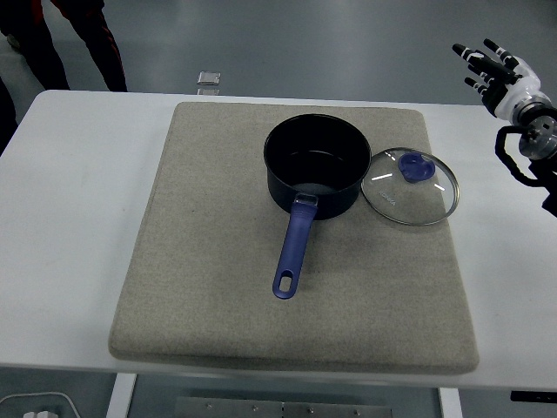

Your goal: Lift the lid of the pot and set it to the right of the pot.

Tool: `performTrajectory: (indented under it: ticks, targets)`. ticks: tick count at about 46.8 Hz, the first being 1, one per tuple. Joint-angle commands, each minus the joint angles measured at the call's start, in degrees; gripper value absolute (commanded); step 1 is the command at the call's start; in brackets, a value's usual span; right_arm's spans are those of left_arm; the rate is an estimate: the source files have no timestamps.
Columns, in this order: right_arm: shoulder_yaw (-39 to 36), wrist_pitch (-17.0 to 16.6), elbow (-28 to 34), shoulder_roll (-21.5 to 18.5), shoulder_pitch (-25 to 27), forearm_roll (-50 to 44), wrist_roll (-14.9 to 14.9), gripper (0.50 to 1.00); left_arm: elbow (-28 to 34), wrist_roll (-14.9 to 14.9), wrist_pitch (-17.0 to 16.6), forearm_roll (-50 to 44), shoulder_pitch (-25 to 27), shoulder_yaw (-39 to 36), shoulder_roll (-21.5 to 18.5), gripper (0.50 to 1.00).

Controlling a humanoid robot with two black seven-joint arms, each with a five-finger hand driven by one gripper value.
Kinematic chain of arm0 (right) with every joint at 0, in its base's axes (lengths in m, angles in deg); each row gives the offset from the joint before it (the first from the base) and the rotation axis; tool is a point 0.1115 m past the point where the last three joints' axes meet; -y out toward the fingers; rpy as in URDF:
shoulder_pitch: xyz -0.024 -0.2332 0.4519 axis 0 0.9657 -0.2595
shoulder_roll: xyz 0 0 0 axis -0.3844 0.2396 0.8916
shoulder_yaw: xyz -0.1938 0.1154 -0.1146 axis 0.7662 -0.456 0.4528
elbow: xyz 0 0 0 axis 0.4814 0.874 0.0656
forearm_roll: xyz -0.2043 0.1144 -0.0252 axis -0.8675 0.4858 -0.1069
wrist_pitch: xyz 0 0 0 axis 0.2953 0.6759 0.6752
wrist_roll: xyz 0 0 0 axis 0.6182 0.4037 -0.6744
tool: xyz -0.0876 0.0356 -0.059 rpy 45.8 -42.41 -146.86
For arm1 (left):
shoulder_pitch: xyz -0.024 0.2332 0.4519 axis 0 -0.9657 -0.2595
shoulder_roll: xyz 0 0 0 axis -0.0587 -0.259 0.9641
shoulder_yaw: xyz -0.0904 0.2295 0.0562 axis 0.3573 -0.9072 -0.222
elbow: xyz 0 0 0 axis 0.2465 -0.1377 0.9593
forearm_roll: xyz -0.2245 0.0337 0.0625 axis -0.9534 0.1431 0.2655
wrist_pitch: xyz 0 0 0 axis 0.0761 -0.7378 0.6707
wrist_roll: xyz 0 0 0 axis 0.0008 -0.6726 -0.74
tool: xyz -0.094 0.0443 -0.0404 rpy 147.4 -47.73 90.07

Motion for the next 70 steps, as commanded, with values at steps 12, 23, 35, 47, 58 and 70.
performTrajectory:
  ticks: [12, 23, 35, 47, 58, 70]
  targets:
    - [0.0, -5.4, 0.1, -0.8, 1.4, -0.3, -0.7, 0.946, 0.0, 0.0, 0.0, 0.0, 0.0, 0.0, 0.0, 1.0]
    - [0.0, -6.1, 0.1, -1.3, 2.2, -0.1, -2.8, 0.946, 0.0, 0.0, 0.0, 0.0, 0.0, 0.0, 0.0, 1.0]
    - [0.0, -6.1, 0.2, -1.3, 2.3, 0.3, -2.9, 0.946, 0.0, 0.0, 0.0, 0.0, 0.0, 0.0, 0.0, 1.0]
    - [0.0, -6.3, 0.2, -1.2, 2.2, 0.4, -3.4, 0.946, 0.0, 0.0, 0.0, 0.0, 0.0, 0.0, 0.0, 1.0]
    - [-1.1, -6.3, 0.3, -1.3, 2.3, 0.3, -3.7, 0.946, 0.0, 0.0, 0.0, 0.0, 0.0, 0.0, 0.0, 1.0]
    - [-1.1, -6.2, 0.3, -1.4, 2.3, 0.3, -3.7, 0.946, 0.0, 0.0, 0.0, 0.0, 0.0, 0.0, 0.0, 1.0]
